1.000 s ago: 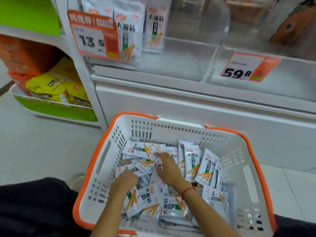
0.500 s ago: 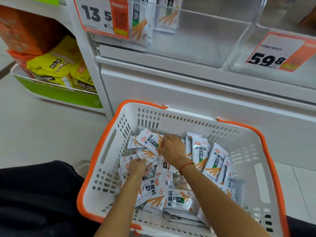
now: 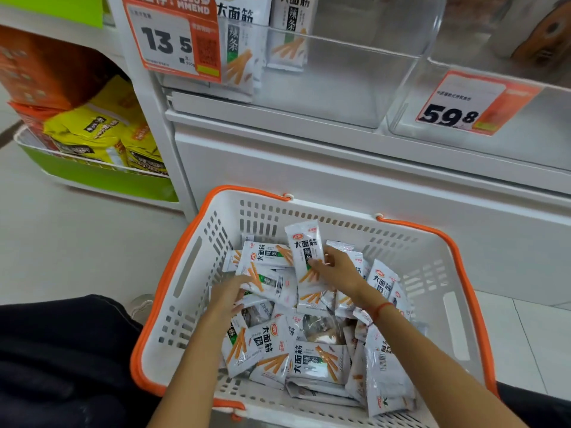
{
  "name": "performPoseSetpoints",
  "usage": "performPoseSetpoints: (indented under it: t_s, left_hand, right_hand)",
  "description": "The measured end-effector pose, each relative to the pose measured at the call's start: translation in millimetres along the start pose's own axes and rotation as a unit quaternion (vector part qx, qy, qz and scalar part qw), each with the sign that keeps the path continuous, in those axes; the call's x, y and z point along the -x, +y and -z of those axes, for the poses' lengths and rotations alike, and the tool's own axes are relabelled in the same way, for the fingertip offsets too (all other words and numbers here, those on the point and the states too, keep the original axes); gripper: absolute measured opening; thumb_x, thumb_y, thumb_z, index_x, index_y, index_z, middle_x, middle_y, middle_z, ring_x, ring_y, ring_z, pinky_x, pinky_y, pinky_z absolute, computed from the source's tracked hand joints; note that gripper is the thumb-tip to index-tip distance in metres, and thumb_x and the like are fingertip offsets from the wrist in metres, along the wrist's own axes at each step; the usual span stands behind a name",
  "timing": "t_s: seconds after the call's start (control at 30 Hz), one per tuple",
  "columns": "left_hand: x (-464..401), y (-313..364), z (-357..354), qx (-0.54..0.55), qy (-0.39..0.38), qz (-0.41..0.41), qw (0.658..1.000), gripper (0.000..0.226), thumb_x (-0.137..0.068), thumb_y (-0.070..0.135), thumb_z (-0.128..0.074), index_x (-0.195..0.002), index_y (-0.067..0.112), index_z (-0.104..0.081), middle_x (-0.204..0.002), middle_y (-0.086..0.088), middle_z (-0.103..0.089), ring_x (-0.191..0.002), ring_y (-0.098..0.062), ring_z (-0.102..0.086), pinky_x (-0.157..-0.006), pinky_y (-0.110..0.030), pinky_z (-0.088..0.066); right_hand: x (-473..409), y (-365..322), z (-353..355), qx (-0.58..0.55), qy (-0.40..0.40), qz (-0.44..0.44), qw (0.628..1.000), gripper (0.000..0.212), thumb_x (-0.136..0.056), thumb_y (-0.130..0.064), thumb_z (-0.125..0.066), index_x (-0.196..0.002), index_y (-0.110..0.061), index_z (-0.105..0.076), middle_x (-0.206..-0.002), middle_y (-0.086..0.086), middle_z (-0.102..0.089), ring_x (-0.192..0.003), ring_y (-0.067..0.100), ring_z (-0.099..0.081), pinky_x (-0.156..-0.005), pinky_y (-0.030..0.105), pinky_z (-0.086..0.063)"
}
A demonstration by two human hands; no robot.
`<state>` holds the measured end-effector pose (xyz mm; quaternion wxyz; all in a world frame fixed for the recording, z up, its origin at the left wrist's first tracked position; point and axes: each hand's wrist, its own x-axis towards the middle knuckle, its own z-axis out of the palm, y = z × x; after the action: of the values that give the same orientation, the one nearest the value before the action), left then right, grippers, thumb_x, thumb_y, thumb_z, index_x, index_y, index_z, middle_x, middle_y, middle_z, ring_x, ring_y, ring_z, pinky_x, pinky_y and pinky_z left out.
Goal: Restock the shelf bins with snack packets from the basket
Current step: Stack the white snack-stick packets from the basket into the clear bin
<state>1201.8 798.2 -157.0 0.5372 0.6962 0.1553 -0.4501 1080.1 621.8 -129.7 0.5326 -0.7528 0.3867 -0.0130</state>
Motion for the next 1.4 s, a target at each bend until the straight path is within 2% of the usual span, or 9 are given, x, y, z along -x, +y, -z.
performPoseSetpoints:
  t_s: [0.13, 0.23, 0.43, 0.6, 0.7, 0.87, 0.97, 1.1, 1.4]
  left_hand:
    - [7.9, 10.6, 3.3, -0.013, -0.050, -0.035, 0.998, 0.010, -0.087, 0.026, -0.064, -0.087, 0.017, -0.062, -0.092, -0.004, -0.062, -0.088, -0.015, -0.053, -0.083, -0.031, -0.042]
    - [13.1, 15.8, -1.5, 0.035, -0.110, -0.026, 0.993, 0.012, -0.091, 0.026, -0.060, -0.093, 0.015, -0.063, -0.095, -0.007, -0.067, -0.090, -0.018, -0.059, -0.090, -0.034, -0.047]
    - [16.5, 4.5, -10.3, 0.089, -0.054, -0.041, 0.994, 0.014, -0.096, 0.017, -0.054, -0.106, 0.008, -0.054, -0.111, -0.010, -0.060, -0.103, -0.024, -0.060, -0.099, -0.039, -0.046]
    - [20.4, 0.4, -21.9, 0.128, -0.131, -0.005, 0.983, 0.031, -0.096, 0.010, -0.053, -0.126, 0.002, -0.051, -0.125, -0.011, -0.058, -0.113, -0.025, -0.057, -0.091, -0.036, -0.046]
    - [26.6, 1.2, -23.6, 0.034, -0.190, 0.004, 0.981, 0.030, -0.091, 0.002, -0.055, -0.120, 0.006, -0.058, -0.111, -0.009, -0.066, -0.100, -0.020, -0.060, -0.092, -0.038, -0.048]
    - [23.9, 8.6, -12.9, -0.139, -0.204, -0.029, 0.969, 0.026, -0.083, 0.029, -0.060, -0.105, 0.016, -0.065, -0.100, -0.003, -0.070, -0.097, -0.018, -0.060, -0.090, -0.037, -0.046]
    - [22.7, 8.5, -16.6, -0.159, -0.173, -0.030, 0.972, 0.026, -0.094, 0.028, -0.054, -0.113, 0.013, -0.063, -0.104, -0.009, -0.069, -0.098, -0.024, -0.063, -0.091, -0.039, -0.048]
    - [27.1, 5.4, -18.5, -0.132, -0.161, -0.039, 0.977, 0.021, -0.097, 0.010, -0.048, -0.117, 0.012, -0.056, -0.104, -0.014, -0.062, -0.079, -0.018, -0.058, -0.067, -0.027, -0.047]
    - [23.9, 6.0, -16.3, -0.110, -0.088, -0.009, 0.990, 0.015, -0.098, 0.009, -0.040, -0.093, 0.010, -0.054, -0.079, -0.006, -0.057, -0.069, -0.016, -0.054, -0.060, -0.027, -0.044]
  right_hand:
    - [9.4, -0.9, 11.4, -0.102, -0.091, -0.030, 0.990, 0.012, -0.092, -0.023, -0.061, -0.099, -0.017, -0.068, -0.106, 0.010, -0.071, -0.090, 0.024, -0.066, -0.087, 0.038, -0.052]
    - [13.3, 5.8, 6.9, -0.060, -0.134, -0.042, 0.988, 0.018, -0.091, -0.027, -0.061, -0.097, -0.011, -0.069, -0.089, 0.014, -0.068, -0.072, 0.017, -0.058, -0.069, 0.024, -0.046]
    - [7.6, 17.3, -6.1, -0.270, 0.002, -0.166, 0.949, 0.014, -0.094, -0.018, -0.058, -0.083, -0.011, -0.062, -0.081, 0.006, -0.066, -0.072, 0.016, -0.062, -0.058, 0.022, -0.049]
    - [8.6, 21.4, -19.6, -0.301, -0.009, -0.230, 0.926, 0.022, -0.091, -0.022, -0.062, -0.074, -0.014, -0.052, -0.071, 0.006, -0.055, -0.063, 0.014, -0.048, -0.049, 0.021, -0.041]
    - [12.3, 22.3, -26.5, -0.326, 0.027, -0.223, 0.918, 0.026, -0.094, -0.016, -0.057, -0.069, -0.013, -0.052, -0.061, 0.002, -0.054, -0.058, 0.013, -0.046, -0.053, 0.023, -0.040]
    - [16.6, 27.1, -21.0, -0.323, -0.043, -0.176, 0.929, 0.019, -0.094, -0.015, -0.057, -0.109, -0.005, -0.063, -0.096, 0.010, -0.067, -0.093, 0.023, -0.060, -0.096, 0.036, -0.044]
    - [17.0, 22.6, -19.1, -0.299, -0.081, -0.174, 0.935, 0.012, -0.092, -0.015, -0.060, -0.101, -0.010, -0.065, -0.085, 0.004, -0.067, -0.082, 0.016, -0.059, -0.085, 0.030, -0.044]
    - [12.9, 20.1, -18.5, -0.256, 0.010, -0.173, 0.951, 0.025, -0.089, -0.010, -0.064, -0.112, 0.000, -0.062, -0.082, 0.012, -0.067, -0.070, 0.020, -0.061, -0.061, 0.024, -0.050]
    - [22.5, 17.1, -26.0, -0.299, -0.061, -0.150, 0.940, 0.013, -0.087, -0.015, -0.066, -0.099, -0.012, -0.069, -0.092, 0.008, -0.070, -0.078, 0.016, -0.063, -0.073, 0.022, -0.049]
